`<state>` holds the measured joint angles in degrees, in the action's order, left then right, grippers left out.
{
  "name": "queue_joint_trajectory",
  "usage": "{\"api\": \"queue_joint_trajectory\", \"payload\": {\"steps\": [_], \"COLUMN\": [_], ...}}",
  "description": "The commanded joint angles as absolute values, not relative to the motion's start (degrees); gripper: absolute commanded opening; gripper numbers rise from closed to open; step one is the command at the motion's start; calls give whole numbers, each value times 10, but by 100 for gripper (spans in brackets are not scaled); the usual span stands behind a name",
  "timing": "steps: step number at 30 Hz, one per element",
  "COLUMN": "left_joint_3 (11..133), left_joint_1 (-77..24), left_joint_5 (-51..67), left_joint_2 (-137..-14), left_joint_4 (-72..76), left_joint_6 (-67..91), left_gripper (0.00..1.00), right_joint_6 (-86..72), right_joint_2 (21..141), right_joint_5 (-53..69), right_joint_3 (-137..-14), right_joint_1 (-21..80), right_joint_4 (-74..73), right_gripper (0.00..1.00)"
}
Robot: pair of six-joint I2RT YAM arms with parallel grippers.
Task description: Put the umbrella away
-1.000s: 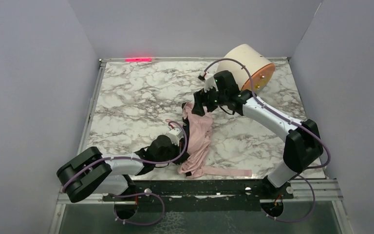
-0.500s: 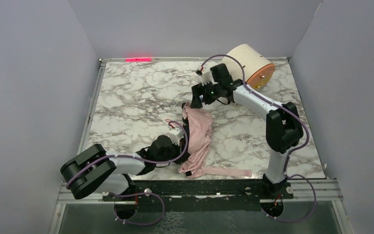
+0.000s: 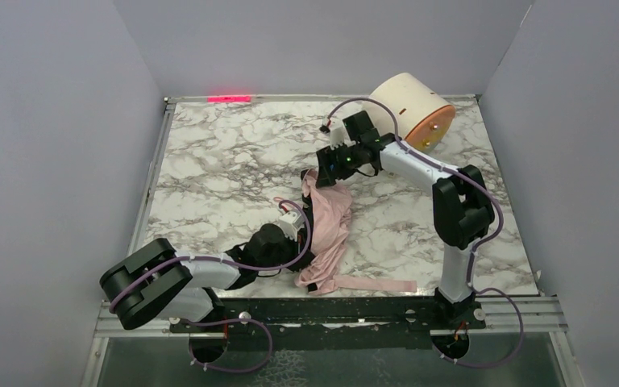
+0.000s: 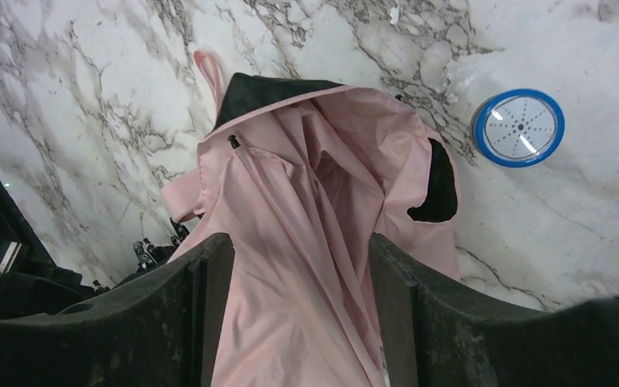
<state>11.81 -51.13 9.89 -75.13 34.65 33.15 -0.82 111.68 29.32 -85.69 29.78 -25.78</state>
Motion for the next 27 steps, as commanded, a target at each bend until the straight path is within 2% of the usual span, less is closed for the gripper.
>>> {"api": "queue_joint_trajectory", "payload": {"steps": [1,8,11,14,17,27], "left_joint_3": [113,110,111,113,116,126], "left_joint_1": [-516,-515,-516,-515,-515,-515], "left_joint_5": [115,113,113,113,113,118], "left_joint_2": [-747,-738,-736,-734,-732,-737], "left_joint_4": [354,353,353,353,354,354], "left_joint_6": [328,330,331,335,336,335], "left_gripper": [0,0,0,0,0,0], "right_joint_6": [11,15,21,35,57,100], "right_joint_2": [1136,1138,1120,1083,1045,916], "right_joint_5": [311,320,322,322,338,313], "right_joint_3": [-844,-836,-817,-779,-734,-600], "right_joint_1": [301,301,301,301,303,329], "right_joint_4": [-273,-267,-253,-223,-189,-66], "right_gripper": [62,40,28,20,2,0]}}
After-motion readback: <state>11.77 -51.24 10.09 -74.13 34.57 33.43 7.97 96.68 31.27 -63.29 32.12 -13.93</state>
